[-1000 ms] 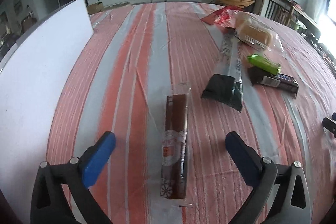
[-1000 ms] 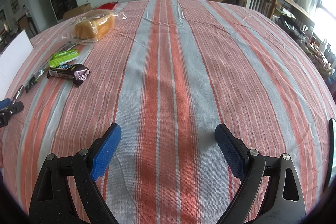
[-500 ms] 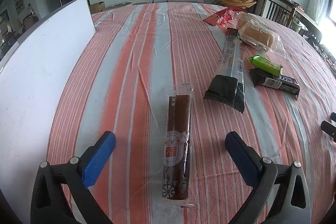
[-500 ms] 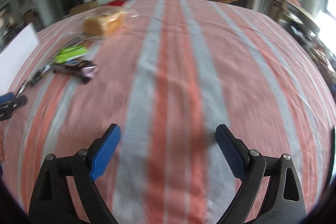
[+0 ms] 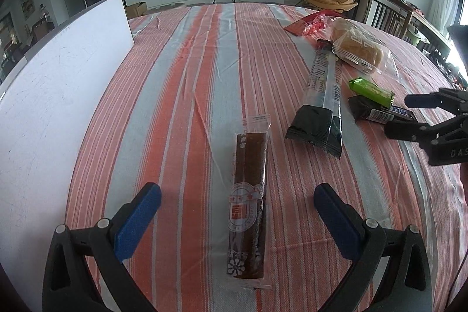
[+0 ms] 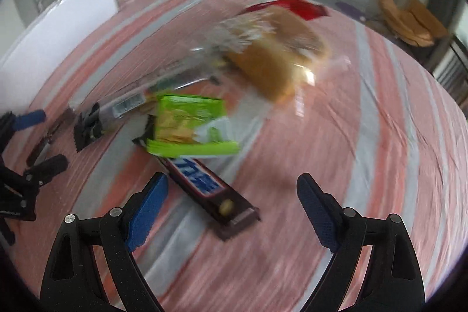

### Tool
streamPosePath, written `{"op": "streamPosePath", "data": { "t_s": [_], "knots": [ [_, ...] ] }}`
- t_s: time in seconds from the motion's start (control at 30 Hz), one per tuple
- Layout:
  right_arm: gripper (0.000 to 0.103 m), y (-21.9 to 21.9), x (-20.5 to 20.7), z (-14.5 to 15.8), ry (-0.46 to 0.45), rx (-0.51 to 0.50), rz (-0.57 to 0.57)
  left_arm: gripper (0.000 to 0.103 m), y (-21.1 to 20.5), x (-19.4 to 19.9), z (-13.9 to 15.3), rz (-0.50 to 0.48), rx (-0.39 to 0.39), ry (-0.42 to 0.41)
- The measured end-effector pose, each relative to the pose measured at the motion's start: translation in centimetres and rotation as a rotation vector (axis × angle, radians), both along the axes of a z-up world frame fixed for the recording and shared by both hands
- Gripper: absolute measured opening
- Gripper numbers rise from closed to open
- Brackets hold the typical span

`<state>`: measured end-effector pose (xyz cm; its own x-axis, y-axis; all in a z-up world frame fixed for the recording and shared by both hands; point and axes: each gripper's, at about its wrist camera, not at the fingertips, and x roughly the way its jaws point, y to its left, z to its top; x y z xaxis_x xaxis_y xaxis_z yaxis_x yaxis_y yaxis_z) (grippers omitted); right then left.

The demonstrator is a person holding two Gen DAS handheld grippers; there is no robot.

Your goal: Organize snacks

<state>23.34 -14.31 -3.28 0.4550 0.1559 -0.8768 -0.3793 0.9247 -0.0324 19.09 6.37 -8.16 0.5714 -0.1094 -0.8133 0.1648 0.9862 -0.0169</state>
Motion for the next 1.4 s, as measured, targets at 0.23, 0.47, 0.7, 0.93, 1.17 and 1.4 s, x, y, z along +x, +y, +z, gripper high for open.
{"op": "streamPosePath", "data": {
  "t_s": [0.23, 0.47, 0.7, 0.93, 1.17, 1.4],
  "knots": [
    [0.041, 1.3, -1.2, 0.8, 0.063, 0.011, 0.004, 0.103, 0.0, 0.0, 0.0, 0.000, 0.000, 0.000],
    [0.020, -2.3, -5.4, 1.0, 0.239, 0.205, -0.107, 0.103, 0.0, -0.2, 0.1, -0.039, 0.004, 0.013],
    [0.040, -2.9, -6.9, 1.0, 0.282, 0.197, -0.153, 0.100, 0.7, 0.9, 0.8, -0.172, -0.015, 0.196],
    [0.047, 0.7, -4.1, 0.9, 0.224, 0.057, -0.159, 0.018, 0.3, 0.8, 2.0, -0.186, 0.031, 0.181],
    [0.017, -2.0, -5.6, 2.1, 0.226, 0.153, -0.245, 0.018, 3.3, -2.3, 3.0, -0.130, -0.195, 0.166],
    [0.017, -0.5, -5.9, 8.9, 0.195, 0.410, -0.198, 0.018, 6.3, -7.4, 10.8, -0.123, -0.428, -0.004]
  ]
}}
